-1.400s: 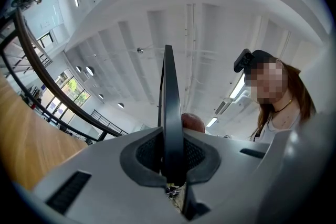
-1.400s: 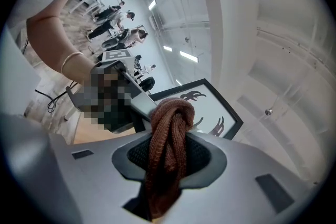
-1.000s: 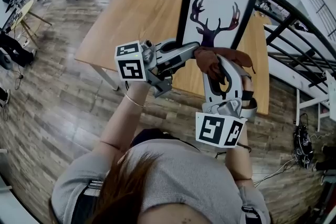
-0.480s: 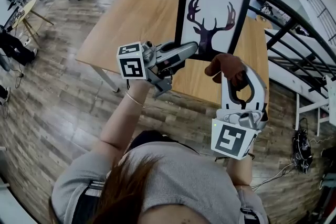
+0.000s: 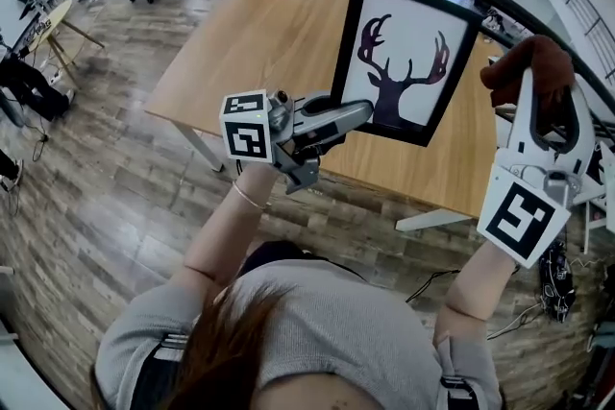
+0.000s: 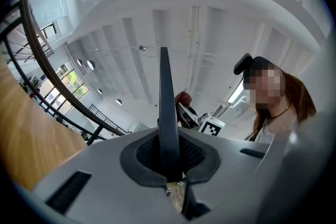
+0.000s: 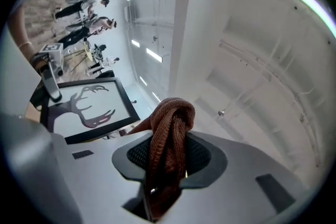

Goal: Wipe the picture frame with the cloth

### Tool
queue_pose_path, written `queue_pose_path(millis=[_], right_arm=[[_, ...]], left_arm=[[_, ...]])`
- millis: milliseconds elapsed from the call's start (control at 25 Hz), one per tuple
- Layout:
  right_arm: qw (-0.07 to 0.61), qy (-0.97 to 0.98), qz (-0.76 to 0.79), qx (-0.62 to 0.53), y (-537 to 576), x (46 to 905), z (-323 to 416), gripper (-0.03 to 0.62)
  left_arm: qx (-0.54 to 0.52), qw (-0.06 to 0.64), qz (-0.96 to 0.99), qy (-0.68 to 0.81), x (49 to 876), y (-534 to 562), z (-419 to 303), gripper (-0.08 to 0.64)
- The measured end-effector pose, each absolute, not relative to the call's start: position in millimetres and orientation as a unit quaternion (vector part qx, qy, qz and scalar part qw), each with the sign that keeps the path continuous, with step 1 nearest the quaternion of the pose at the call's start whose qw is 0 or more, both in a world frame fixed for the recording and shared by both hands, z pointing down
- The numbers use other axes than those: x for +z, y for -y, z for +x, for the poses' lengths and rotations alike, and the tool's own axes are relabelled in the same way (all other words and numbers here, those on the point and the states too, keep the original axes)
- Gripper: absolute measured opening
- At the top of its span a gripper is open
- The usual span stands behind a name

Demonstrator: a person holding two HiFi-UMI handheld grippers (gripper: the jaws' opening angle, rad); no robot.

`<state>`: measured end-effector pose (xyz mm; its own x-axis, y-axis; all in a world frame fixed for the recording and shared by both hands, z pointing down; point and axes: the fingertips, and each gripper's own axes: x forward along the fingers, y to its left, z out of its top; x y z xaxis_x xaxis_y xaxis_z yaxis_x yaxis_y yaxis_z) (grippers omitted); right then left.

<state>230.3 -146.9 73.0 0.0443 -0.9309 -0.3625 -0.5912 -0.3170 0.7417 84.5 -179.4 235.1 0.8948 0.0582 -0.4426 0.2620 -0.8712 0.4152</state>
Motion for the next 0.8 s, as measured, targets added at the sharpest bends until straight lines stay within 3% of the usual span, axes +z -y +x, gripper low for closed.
queue_pose_path(millis=[280,800], right_arm=[[0.304,0.521,0.637,-0.48,194.6,67.1,184.8,0.133],[0.305,0.545,0.615,-0.48,194.9,94.6,168.1,0.133]], left_arm=[[-0.199,0.242,0.944,-0.106,230.8,175.9,80.5,0.028],[-0.21,0.245,0.94,-0.109,229.3,173.7,80.1,0.029]])
